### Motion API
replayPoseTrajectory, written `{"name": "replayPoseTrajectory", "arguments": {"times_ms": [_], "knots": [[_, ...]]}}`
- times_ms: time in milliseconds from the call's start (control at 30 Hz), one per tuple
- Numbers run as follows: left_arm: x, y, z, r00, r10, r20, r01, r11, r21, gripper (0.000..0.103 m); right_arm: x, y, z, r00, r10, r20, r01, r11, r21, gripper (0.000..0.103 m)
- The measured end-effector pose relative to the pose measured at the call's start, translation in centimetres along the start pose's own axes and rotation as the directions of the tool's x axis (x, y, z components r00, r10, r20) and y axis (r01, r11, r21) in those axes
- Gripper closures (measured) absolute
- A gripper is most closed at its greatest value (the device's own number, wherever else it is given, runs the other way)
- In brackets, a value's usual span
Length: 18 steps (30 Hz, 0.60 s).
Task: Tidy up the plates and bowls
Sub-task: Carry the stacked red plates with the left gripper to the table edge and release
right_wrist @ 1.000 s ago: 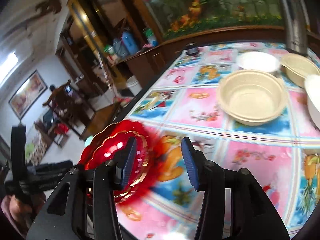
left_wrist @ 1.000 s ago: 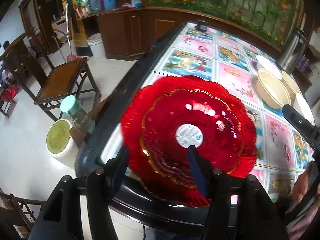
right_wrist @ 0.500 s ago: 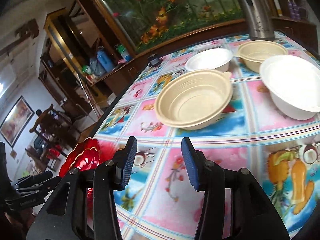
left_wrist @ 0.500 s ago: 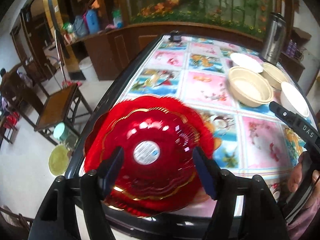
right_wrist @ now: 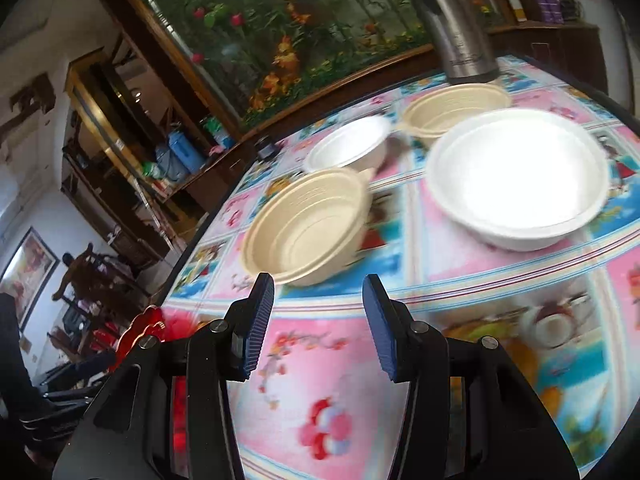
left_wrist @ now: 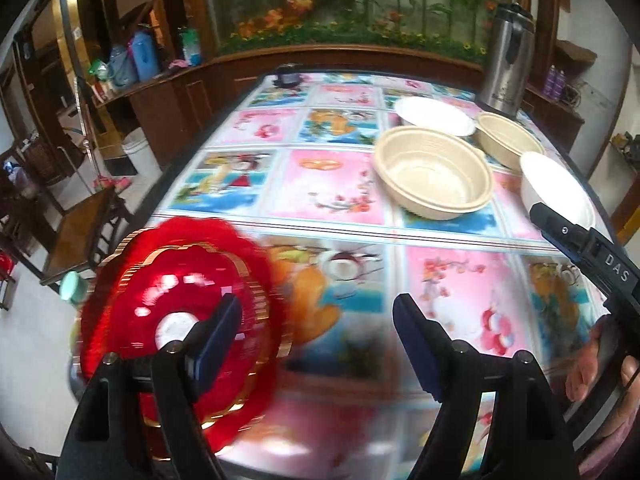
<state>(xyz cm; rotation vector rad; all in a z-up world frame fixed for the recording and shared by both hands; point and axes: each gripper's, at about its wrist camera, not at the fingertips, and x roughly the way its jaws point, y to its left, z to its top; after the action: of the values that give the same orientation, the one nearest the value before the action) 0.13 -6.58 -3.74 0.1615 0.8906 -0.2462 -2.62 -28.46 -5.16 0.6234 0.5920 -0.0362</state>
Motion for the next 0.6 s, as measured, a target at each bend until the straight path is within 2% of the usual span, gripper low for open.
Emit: {"name": "replayPoseTrajectory", "arguments": {"times_ms": [200, 300, 433, 600], "knots": [[2.1, -3.9, 0.1, 0.999, -0.049, -0.022, 0.050, 0.998, 0.030, 0.025, -1.3, -2.7, 1.0, 0.999, -0.032, 0.010, 0.031, 0.999, 0.036, 0.057], [3.3, -5.5, 0.0, 0.997, -0.065, -0.049, 0.068, 0.996, 0.054, 0.025, -1.8, -3.9, 1.3, 1.000, -0.014, 0.008, 0.013, 0.999, 0.045, 0.057], [4.6, -7.5, -0.3, 0.991, -0.086, -0.102, 0.094, 0.993, 0.077, 0.025, -2.2, -4.2, 1.4, 1.000, 0.010, -0.004, -0.009, 1.000, 0.015, 0.057], [4.9, -9.6, -0.2, 0.985, -0.114, -0.127, 0.128, 0.985, 0.112, 0.025, -4.4, -5.3, 1.4, 1.000, 0.023, 0.016, -0.023, 0.999, -0.025, 0.057]]}}
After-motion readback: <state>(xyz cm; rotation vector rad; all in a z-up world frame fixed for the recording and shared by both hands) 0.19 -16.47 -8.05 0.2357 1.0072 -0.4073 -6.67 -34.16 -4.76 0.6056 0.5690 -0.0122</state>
